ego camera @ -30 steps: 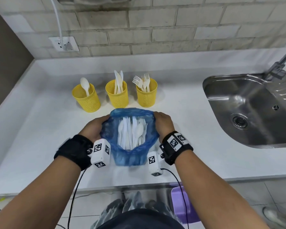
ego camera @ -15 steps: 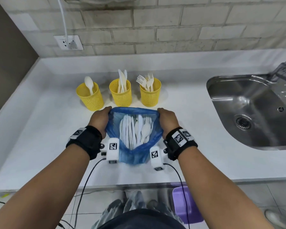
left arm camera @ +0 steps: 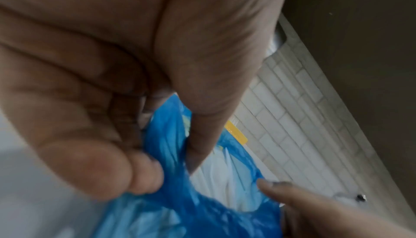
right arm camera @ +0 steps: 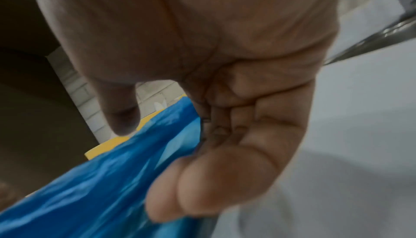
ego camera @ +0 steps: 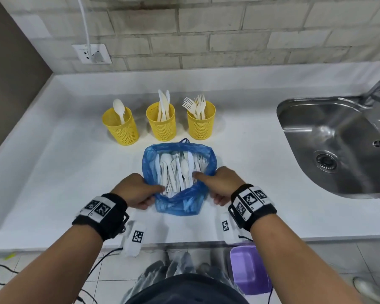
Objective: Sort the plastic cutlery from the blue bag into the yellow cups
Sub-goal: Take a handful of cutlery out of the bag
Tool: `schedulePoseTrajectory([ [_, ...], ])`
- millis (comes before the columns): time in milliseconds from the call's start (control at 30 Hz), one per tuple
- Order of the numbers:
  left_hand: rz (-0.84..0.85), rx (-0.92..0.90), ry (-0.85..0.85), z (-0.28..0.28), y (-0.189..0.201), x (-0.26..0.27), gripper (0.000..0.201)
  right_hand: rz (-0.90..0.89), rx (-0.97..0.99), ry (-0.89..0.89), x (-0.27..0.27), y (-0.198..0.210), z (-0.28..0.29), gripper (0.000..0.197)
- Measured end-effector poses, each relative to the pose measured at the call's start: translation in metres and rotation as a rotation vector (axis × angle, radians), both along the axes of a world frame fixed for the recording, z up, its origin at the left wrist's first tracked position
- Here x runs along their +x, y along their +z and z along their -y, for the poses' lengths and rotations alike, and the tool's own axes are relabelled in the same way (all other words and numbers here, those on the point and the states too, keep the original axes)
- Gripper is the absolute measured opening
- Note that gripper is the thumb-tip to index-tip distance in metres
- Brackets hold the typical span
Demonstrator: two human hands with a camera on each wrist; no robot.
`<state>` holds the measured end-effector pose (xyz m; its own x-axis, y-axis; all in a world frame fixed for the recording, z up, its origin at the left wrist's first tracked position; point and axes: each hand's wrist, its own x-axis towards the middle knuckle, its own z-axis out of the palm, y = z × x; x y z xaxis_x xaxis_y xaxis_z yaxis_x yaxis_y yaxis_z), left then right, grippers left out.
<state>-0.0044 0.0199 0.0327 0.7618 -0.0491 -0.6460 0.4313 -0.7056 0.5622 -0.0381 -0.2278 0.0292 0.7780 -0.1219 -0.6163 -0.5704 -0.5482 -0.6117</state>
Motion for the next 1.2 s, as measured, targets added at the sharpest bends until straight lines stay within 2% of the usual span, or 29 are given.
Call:
schedulePoseTrajectory([
  [67,-0.022,-0.094,0.102,0.001,-0.003,-0.005,0.022,-0.008,0.078,0.017,-0.001,-0.008,-0.008,0.048],
  [133,-0.015,-0.17,0.199,0.001,-0.006,-0.008,0.013,0.043,0.165,-0.057,0.0,-0.016,-0.011,0.027],
  [233,-0.029,-0.338,0.303,-0.002,-0.009,-0.014,0.011,0.086,0.406,-0.17,-0.004,-0.021,-0.008,0.005],
  [367,-0.263,-0.624,0.47,-0.007,-0.012,-0.021,0.025,0.145,0.805,-0.266,-0.015,-0.027,0.0,0.031],
  [467,-0.333,-0.619,0.424,-0.017,-0.021,-0.029,0.033,0.11,0.872,-0.288,-0.023,-0.035,0.007,0.037],
  [533,-0.292,-0.575,0.363,-0.023,-0.024,-0.033,0.041,0.101,0.813,-0.275,-0.027,-0.037,0.012,0.03],
  [600,-0.225,-0.548,0.385,-0.028,-0.021,-0.034,0.051,0.125,0.718,-0.291,-0.025,-0.033,0.015,0.022],
  [667,-0.044,-0.452,0.425,-0.029,-0.011,-0.029,0.063,0.205,0.538,-0.346,-0.02,-0.027,0.018,0.036],
  [700,0.12,-0.343,0.412,-0.028,-0.007,-0.025,0.066,0.285,0.399,-0.367,-0.017,-0.022,0.018,0.04],
  [767,0.474,-0.144,0.323,-0.022,0.002,-0.021,0.054,0.543,0.109,-0.344,-0.013,-0.009,0.012,0.037],
  [800,0.607,-0.096,0.252,-0.018,0.004,-0.02,0.041,0.691,0.002,-0.281,-0.011,-0.004,0.007,0.032],
  [833,0.663,-0.09,0.167,-0.011,0.007,-0.018,0.029,0.823,-0.068,-0.181,-0.009,0.002,-0.001,0.026],
  [900,0.595,-0.027,-0.049,0.003,0.007,-0.013,0.01,0.902,-0.126,0.082,-0.005,0.009,-0.02,0.012],
  [933,0.513,0.071,-0.189,0.009,0.006,-0.009,0.006,0.839,-0.153,0.218,-0.004,0.011,-0.029,0.007],
  [1000,0.38,0.256,-0.369,0.016,-0.002,-0.004,0.03,0.615,-0.27,0.455,-0.004,0.011,-0.044,0.01],
  [1067,0.303,0.339,-0.368,0.019,-0.01,-0.001,0.041,0.419,-0.433,0.599,-0.005,0.009,-0.048,0.015],
  [1200,0.223,0.314,-0.306,0.019,-0.018,-0.001,0.045,0.3,-0.547,0.602,-0.006,0.006,-0.04,0.022],
])
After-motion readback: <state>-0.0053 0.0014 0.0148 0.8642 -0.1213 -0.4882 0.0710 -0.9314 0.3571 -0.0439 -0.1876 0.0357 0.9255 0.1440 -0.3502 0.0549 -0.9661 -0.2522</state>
